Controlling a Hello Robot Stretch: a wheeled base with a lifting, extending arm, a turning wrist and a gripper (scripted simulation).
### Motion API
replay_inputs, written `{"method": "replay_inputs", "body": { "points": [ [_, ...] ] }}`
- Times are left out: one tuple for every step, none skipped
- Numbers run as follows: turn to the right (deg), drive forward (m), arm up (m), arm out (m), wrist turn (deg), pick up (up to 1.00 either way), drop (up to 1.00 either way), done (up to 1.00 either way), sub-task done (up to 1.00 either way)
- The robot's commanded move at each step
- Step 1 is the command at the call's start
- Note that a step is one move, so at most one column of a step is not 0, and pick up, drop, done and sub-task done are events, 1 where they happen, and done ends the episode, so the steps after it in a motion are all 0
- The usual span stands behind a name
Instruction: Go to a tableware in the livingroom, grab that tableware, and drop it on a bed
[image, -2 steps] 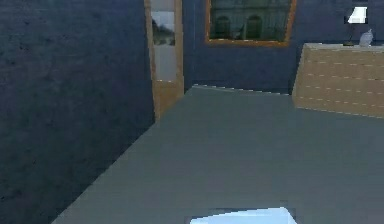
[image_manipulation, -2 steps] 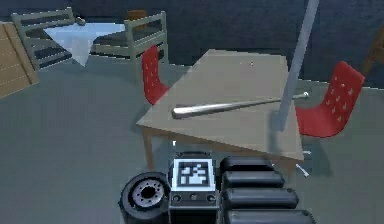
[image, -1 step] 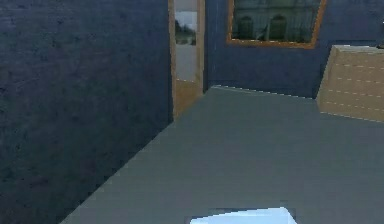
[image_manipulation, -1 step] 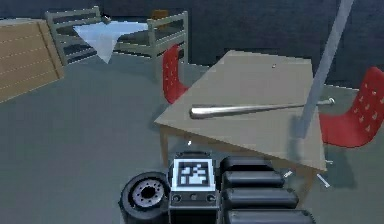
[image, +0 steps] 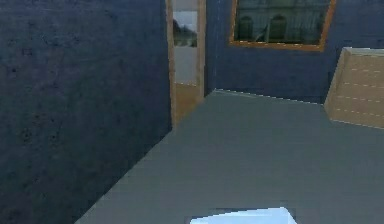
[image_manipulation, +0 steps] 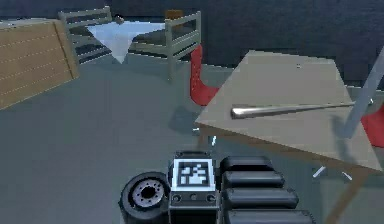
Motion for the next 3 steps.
{"method": "replay_inputs", "body": {
  "points": [
    [6.0, 0.00, 0.00, 0.00, 0.0, 0.00, 0.00, 0.00, 0.00],
    [0.0, 1.00, 0.00, 0.00, 0.0, 0.00, 0.00, 0.00, 0.00],
    [0.0, 1.00, 0.00, 0.00, 0.0, 0.00, 0.00, 0.00, 0.00]
  ]
}}
